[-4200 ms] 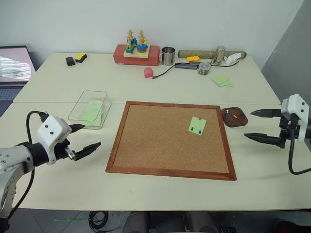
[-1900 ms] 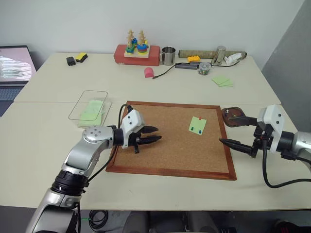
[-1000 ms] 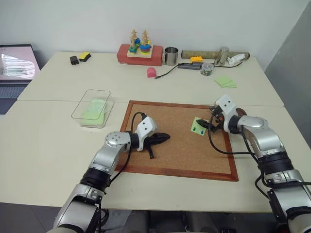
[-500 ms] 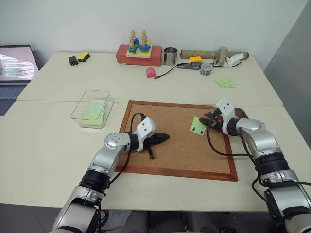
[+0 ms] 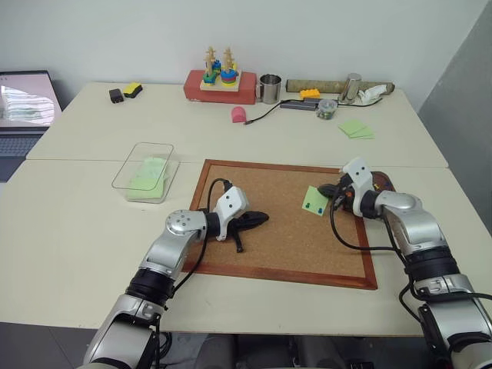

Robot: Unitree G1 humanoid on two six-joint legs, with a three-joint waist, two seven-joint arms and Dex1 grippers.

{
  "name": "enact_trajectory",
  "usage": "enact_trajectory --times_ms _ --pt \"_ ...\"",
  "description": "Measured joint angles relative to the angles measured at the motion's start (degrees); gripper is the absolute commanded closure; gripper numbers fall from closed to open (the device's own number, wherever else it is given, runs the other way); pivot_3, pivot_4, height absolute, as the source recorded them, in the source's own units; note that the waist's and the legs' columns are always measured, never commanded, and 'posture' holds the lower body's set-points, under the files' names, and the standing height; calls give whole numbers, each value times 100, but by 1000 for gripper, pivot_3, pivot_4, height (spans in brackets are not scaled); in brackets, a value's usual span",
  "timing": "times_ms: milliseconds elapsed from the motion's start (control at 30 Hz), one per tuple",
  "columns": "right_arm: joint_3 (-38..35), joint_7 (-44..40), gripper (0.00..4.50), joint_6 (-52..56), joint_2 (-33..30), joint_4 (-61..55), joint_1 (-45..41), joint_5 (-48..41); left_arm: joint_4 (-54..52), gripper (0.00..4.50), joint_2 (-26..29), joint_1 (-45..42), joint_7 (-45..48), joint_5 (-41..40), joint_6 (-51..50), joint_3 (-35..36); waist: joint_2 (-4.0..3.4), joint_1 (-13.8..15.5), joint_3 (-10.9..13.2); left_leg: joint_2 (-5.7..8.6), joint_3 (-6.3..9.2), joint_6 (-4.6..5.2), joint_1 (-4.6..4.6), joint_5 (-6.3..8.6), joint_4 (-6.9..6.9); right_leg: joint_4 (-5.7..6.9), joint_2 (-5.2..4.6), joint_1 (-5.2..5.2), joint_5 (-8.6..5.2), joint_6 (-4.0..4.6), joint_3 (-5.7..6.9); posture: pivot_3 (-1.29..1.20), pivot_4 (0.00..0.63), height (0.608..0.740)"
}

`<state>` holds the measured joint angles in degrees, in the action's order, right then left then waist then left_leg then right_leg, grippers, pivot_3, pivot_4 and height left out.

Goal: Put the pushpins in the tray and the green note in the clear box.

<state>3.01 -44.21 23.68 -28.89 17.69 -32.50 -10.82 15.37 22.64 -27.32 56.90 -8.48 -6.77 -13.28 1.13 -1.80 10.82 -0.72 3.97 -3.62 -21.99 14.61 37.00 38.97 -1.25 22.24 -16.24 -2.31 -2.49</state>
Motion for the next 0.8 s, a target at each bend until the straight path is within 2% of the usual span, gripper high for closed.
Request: enact_trajectory --times_ms 233,567,800 --pt "-255 41 4464 327 6 -669 164 -396 -8 4500 9 23 -34 41 10 -10 -2 -4 -2 0 1 0 6 0 1 2 1 -6 0 0 0 0 150 740" --pt "-426 103 4464 570 8 -907 217 -626 -2 4500 8 30 -115 84 80 -32 -2 -4 -2 1 0 0 7 0 3 2 0 -7 2 -3 -1 0 150 740" --pt "-820 216 4464 697 -150 -1268 183 -836 -14 4500 3 55 -130 84 83 -32 -4 -3 -5 1 1 0 7 0 1 2 1 -7 2 -3 -1 0 150 740"
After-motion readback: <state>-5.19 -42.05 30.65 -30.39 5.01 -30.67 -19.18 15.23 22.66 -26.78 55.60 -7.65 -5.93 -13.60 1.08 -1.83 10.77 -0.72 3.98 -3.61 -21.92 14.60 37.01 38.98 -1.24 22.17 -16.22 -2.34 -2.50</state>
